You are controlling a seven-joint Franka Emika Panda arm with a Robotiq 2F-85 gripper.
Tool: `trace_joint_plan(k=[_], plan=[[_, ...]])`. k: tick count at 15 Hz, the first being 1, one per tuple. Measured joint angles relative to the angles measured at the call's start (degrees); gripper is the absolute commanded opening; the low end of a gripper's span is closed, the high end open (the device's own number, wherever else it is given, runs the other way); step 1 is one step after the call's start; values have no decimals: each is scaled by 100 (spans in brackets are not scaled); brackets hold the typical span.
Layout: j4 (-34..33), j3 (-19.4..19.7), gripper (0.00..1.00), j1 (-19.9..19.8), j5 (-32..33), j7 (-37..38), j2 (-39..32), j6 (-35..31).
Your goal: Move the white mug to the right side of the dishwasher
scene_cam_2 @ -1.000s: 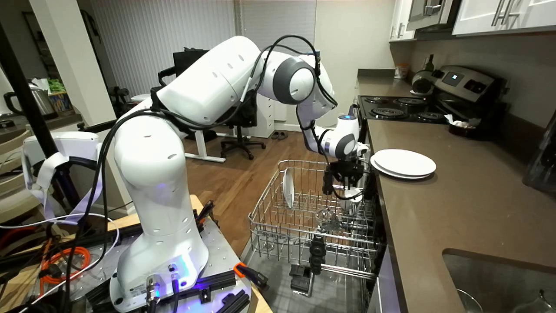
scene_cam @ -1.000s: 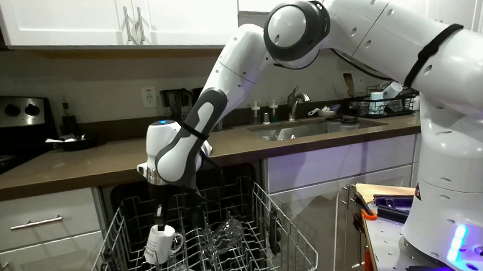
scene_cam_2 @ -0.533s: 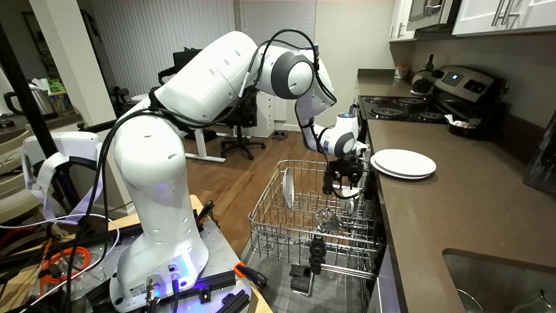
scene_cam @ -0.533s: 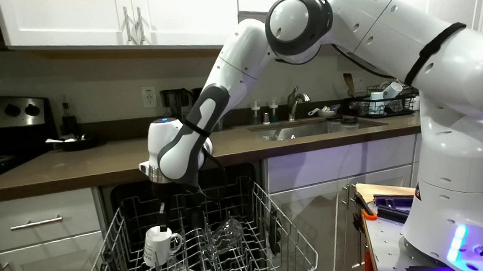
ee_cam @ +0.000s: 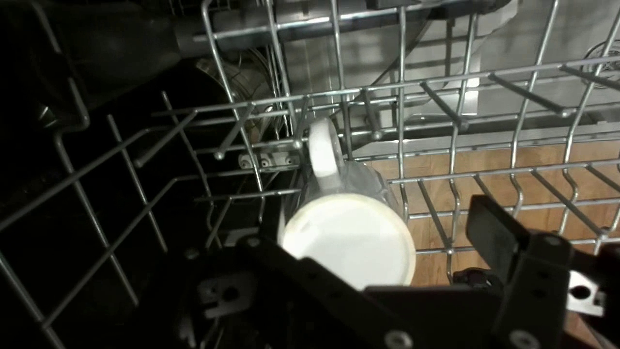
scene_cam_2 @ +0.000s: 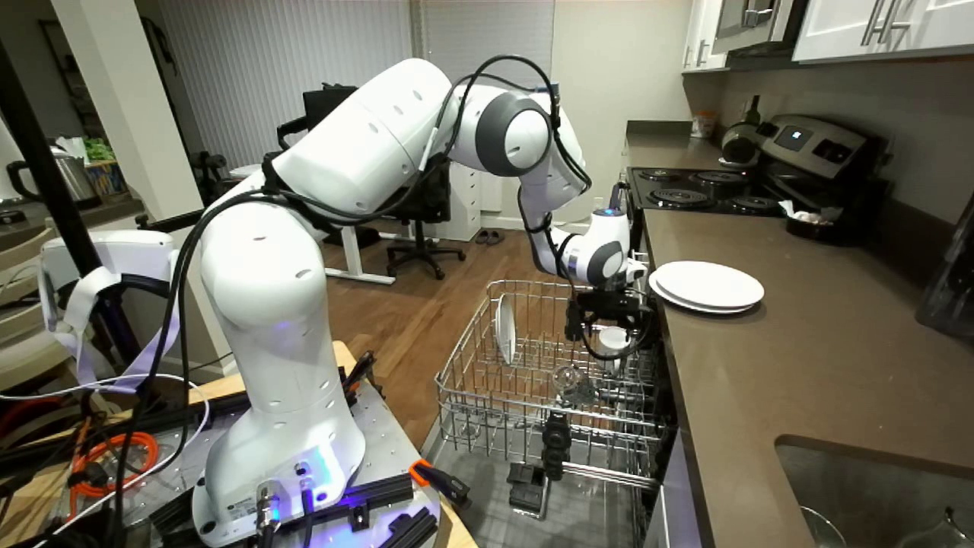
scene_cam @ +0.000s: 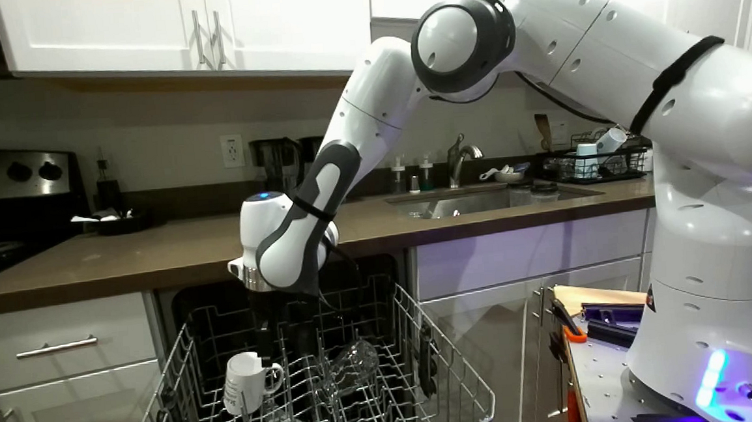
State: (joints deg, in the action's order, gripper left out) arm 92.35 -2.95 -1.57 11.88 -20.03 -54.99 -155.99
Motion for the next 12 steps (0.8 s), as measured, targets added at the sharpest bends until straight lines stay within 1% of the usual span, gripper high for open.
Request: trace_joint_plan(k=[1,7,12], plan=[[0,24,98,-1,0,0,-31,-12],[-2,65,96,-5,0,0,-192,-18],[-47,62,99,-10,0,-2,-281,-34]])
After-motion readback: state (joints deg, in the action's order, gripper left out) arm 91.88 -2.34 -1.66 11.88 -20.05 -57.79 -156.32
